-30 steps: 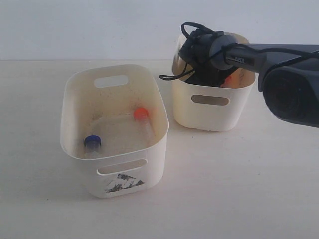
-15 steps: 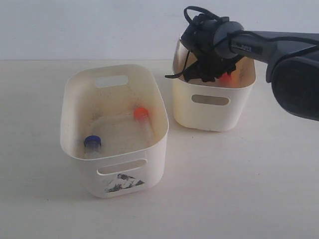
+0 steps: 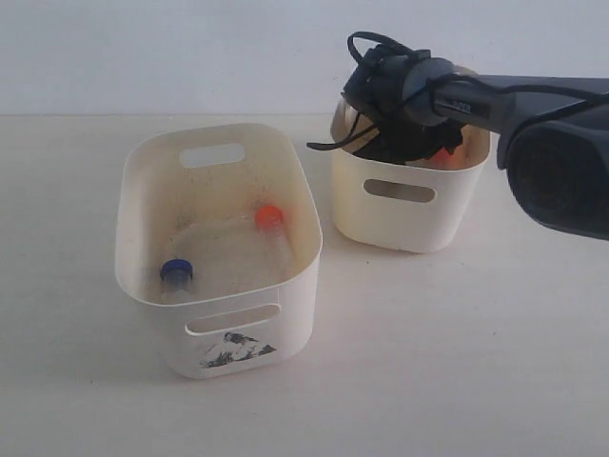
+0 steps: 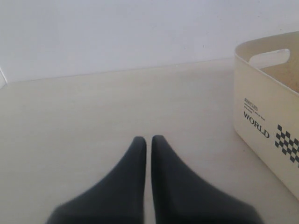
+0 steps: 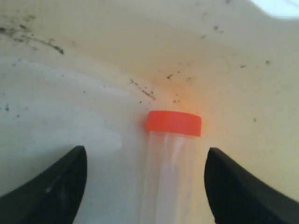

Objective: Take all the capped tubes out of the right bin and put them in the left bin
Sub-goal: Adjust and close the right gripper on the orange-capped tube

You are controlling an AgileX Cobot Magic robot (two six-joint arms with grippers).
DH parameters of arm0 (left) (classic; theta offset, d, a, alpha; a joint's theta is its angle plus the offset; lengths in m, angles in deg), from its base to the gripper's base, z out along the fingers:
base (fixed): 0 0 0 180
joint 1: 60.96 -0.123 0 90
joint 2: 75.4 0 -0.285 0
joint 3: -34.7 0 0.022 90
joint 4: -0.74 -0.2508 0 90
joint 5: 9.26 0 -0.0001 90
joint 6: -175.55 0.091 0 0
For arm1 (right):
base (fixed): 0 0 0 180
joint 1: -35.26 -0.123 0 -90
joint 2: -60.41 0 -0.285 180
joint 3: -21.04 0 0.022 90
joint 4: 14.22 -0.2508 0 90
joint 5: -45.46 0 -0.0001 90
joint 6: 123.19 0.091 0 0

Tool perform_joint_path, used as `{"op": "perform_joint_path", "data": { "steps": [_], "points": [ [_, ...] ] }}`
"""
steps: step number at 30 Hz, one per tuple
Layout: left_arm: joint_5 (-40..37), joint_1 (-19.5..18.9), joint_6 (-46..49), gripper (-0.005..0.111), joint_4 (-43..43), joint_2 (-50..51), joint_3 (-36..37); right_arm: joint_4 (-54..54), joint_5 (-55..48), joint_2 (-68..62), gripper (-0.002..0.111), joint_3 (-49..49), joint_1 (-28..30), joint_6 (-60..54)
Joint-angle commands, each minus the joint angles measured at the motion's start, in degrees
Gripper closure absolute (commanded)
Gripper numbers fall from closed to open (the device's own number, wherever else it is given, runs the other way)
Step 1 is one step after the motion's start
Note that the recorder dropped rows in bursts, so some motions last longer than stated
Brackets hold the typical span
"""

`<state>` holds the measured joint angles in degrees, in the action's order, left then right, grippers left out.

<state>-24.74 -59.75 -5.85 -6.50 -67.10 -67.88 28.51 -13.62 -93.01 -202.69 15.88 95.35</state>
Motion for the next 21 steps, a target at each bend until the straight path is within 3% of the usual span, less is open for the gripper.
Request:
{"op": "perform_joint_path", "data": {
  "steps": [1, 8, 13, 21],
  "points": [
    [0.54, -0.06, -0.66, 0.102, 0.64, -0.1, -0.21, -1.23, 0.39, -2.27, 0.043, 0.34, 0.65, 1.55],
    [0.54, -0.06, -0.66, 0.102, 0.64, -0.1, -0.21, -1.38, 0.75, -2.52, 0.077, 0.34, 1.64, 1.56],
    [0.54, -0.06, -0.66, 0.102, 0.64, -0.1, -0.21, 0.1, 0.75, -2.52, 0.109, 0.34, 1.76, 1.32],
    [0.54, -0.06, -0.66, 0.102, 0.64, -0.1, -0.21, -2.05, 2.44, -0.9, 0.108, 0.23, 1.76, -1.18]
  ]
}}
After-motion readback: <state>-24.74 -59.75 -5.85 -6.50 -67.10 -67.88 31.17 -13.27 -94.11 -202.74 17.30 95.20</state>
